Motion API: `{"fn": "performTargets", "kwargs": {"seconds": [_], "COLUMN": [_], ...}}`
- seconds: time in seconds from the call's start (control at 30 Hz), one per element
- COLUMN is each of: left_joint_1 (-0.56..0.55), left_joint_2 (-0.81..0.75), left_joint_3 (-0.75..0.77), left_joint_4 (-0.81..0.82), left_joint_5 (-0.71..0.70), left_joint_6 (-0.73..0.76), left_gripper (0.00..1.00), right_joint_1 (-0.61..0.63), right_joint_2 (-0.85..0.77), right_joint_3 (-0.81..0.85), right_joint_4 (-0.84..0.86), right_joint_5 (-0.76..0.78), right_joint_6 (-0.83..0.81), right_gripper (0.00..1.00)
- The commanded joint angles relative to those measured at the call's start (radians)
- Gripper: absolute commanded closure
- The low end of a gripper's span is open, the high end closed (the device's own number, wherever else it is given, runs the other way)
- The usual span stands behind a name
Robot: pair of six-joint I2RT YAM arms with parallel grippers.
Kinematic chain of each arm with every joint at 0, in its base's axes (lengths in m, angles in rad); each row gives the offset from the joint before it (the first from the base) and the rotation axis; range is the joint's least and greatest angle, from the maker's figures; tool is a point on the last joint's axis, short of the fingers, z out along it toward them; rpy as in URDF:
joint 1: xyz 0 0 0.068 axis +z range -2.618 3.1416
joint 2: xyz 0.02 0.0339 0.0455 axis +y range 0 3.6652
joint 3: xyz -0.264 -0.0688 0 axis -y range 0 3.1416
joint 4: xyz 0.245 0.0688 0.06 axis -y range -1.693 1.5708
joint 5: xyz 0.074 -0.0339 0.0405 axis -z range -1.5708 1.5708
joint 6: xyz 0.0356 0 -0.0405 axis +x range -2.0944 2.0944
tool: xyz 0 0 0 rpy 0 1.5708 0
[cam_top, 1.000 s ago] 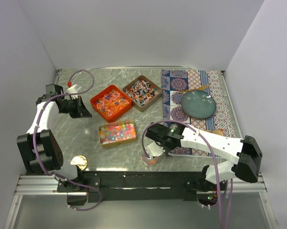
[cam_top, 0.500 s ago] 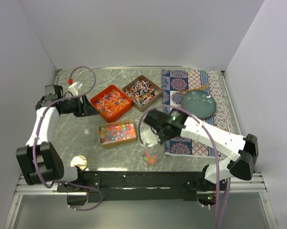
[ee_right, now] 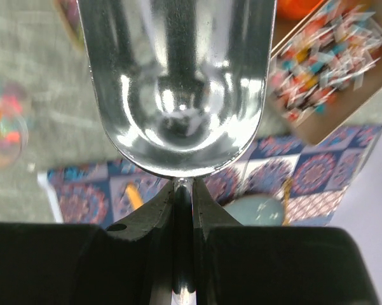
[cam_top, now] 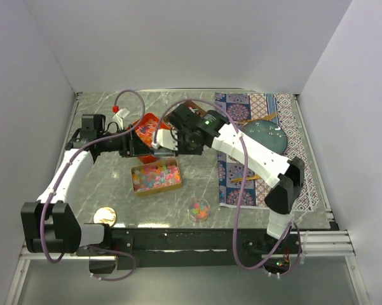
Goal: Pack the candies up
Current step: Place the fake candies in the packing bottle, then adjust the storage box at the center of the board.
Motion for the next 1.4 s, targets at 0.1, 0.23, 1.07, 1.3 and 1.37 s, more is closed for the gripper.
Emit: {"fn": "performTargets", "kwargs": {"seconds": [0.1, 0.23, 1.07, 1.3, 1.37], "left_joint_1": [-0.004, -0.004, 0.203, 0.168, 0.162], "left_joint_2": [0.063, 0.094, 0.31, 0.611, 0.632], "left_joint_3": [0.01, 0.023, 0.386, 0.6, 0.585], "left_joint_4": [0.073, 0.076, -0.056, -0.234, -0.19], "left_joint_5": [-0.02, -0.018, -0.553, -0.603, -0.586], "left_joint_6": [-0.055, -0.055, 0.103, 0.034, 0.032], "left_gripper": [0.4, 0.43, 0.32, 0.34, 0.34], "right_joint_1": [0.022, 0.03, -0.298, -0.315, -0.329], "right_joint_2": [0.008, -0.02, 0.223, 0.174, 0.167], "right_joint_3": [0.2, 0.22, 0.299, 0.203, 0.197], "right_joint_4": [0.039, 0.047, 0.19, 0.206, 0.202], "right_joint_5": [-0.161, -0.239, -0.115, -0.057, -0.065], "right_joint_6": [0.071, 0.069, 0.172, 0.178, 0.175], "right_gripper": [1.0, 1.0, 1.0, 1.0, 1.0]}}
